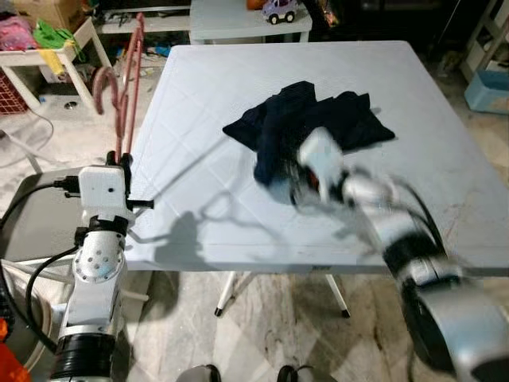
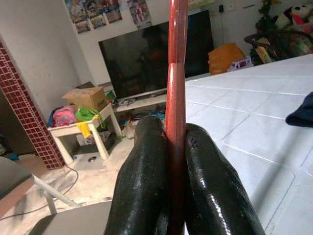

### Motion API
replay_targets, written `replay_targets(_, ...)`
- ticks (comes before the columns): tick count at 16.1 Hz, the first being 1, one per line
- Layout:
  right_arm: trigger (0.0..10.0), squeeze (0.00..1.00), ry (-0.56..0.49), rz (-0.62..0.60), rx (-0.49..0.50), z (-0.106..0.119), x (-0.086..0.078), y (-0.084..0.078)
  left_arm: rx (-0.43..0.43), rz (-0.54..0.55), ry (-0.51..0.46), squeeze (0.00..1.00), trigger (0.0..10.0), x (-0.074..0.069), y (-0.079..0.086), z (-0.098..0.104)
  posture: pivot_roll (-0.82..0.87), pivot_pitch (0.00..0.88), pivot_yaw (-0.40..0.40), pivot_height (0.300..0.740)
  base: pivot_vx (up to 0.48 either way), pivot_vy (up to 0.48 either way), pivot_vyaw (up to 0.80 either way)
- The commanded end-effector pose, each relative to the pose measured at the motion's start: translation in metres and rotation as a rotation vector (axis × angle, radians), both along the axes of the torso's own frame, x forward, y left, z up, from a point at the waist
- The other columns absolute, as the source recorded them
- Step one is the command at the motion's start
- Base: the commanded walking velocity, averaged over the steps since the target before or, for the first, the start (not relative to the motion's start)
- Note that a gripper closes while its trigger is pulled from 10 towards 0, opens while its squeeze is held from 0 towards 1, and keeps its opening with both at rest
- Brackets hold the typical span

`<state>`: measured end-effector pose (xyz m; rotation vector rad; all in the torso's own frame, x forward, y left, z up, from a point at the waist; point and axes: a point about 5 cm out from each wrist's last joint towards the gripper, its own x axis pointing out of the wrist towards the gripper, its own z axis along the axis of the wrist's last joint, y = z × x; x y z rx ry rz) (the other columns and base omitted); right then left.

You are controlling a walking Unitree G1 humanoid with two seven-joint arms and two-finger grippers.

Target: Hang hanger

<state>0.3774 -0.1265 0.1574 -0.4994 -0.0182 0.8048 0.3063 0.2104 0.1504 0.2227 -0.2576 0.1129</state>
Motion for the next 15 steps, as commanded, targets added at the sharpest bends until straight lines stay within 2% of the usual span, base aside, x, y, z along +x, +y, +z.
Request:
replay_targets(1, 10.0, 1.0, -0.021, 0.009, -0.002, 0.008, -0.001, -0.005, -0.031, -0.029, 0.167, 0.0, 10.0, -0.007, -0.006, -0.038, -0.1, 0.142, 0.0, 0.74, 0.0, 0.0, 0.0)
replay_targets(5, 10.0, 1.0, 0.031, -0.023, 0.005, -0.014, -0.028, -0.031, -0.006, -0.059, 0.177, 0.0, 10.0, -0.016, -0.012, -0.047, -0.14, 0.135, 0.007, 0.74, 0.0, 0.0, 0.0)
replay_targets(7, 10.0, 1.0, 0.018, -0.017, 0.057, -0.015, -0.045, -0.037, 0.007, -0.063, 0.174, 0.0, 10.0, -0.015, -0.016, -0.048, -0.15, 0.128, 0.007, 0.74, 0.0, 0.0, 0.0)
replay_targets(9, 10.0, 1.0, -0.006, -0.06, 0.115, -0.011, -0.05, -0.041, 0.009, -0.083, 0.162, 0.0, 10.0, -0.012, -0.02, -0.046, -0.16, 0.125, 0.005, 0.74, 0.0, 0.0, 0.0)
replay_targets(11, 10.0, 1.0, -0.05, -0.17, 0.179, -0.008, -0.053, -0.048, 0.0, -0.097, 0.171, 0.0, 10.0, -0.014, -0.025, -0.049, -0.17, 0.127, 0.006, 0.74, 0.0, 0.0, 0.0)
replay_targets(13, 10.0, 1.0, -0.067, -0.323, 0.332, -0.008, -0.053, -0.055, 0.006, -0.112, 0.193, 0.0, 10.0, -0.025, -0.031, -0.06, -0.18, 0.127, 0.008, 0.74, 0.0, 0.0, 0.0)
replay_targets(15, 10.0, 1.0, -0.095, -0.439, 0.438, -0.007, -0.055, -0.055, -0.012, -0.111, 0.187, 0.0, 10.0, -0.029, -0.039, -0.059, -0.18, 0.129, 0.005, 0.74, 0.0, 0.0, 0.0)
